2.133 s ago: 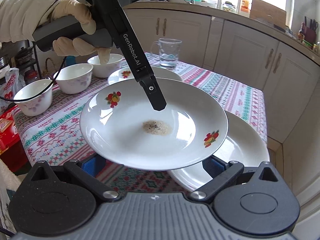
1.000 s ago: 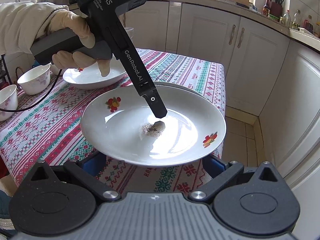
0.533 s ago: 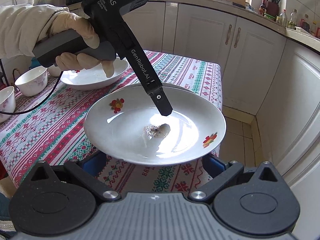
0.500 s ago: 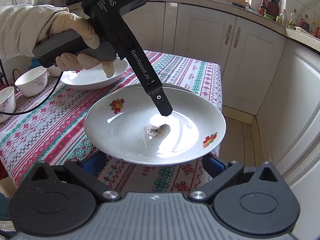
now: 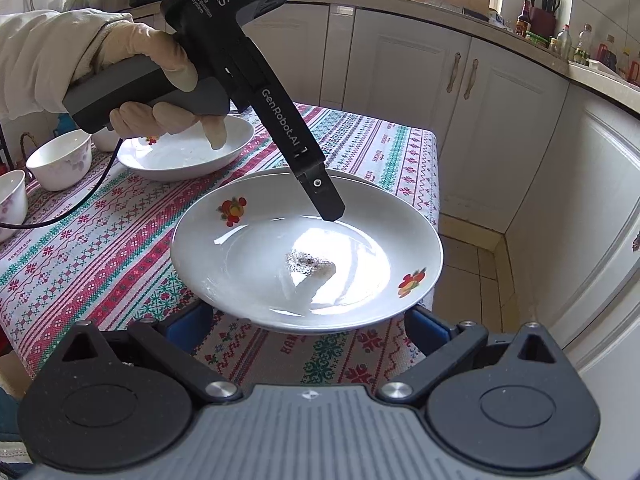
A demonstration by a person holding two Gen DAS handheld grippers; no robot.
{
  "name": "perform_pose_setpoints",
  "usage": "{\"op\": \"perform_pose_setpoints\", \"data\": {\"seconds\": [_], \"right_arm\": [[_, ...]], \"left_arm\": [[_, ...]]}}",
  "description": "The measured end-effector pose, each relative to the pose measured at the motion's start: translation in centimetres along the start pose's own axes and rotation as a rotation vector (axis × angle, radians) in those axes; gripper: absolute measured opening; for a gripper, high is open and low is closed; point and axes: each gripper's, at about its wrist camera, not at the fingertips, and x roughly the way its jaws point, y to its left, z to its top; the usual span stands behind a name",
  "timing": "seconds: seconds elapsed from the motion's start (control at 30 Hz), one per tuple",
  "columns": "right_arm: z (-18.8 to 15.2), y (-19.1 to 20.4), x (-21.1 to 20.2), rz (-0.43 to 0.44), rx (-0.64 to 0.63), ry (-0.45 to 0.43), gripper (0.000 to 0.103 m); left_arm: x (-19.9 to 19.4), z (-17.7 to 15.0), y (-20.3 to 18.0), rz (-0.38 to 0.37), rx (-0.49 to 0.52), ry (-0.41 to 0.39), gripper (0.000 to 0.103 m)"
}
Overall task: Organize plates and bowls
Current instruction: 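Lower the stained plate onto the flowered white plate with the left gripper, then open the left gripper and pull it away from the stacked plates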
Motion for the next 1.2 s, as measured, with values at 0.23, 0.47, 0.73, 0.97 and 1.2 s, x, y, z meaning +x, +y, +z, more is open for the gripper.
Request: {"op": "perform_pose_setpoints", "data": {"seconds": [0.23, 0.47, 0.73, 0.97, 1.2], "right_arm": [[0.1, 0.2, -0.1, -0.015, -0.006, 0.011, 0.103], [-0.3, 0.4, -0.7, -0.028, 0.0, 0.013, 0.103], [-0.2, 1.4, -2.7, -0.039, -0.017, -0.021, 0.103], [-0.1, 2.8, -4.3, -0.056, -0.036, -0.057, 0.103], [-0.3, 4.3, -5.4, -0.05, -0.048, -0.096, 0.103]], "left_arm": [[-0.7, -0.4, -0.3, 0.026, 0.003, -0.025, 0.078], [-2.0, -1.1, -0.6, 0.089, 0.019, -0.063, 0.08], [-6.5, -3.6, -2.6, 0.164, -0.001, -0.201, 0.08], [-10.9, -8.5, -5.3, 0.263, -0.1, -0.335, 0.091], [-12.6, -14.6, -6.6, 0.429, -0.3, -0.441, 0.093]]}}
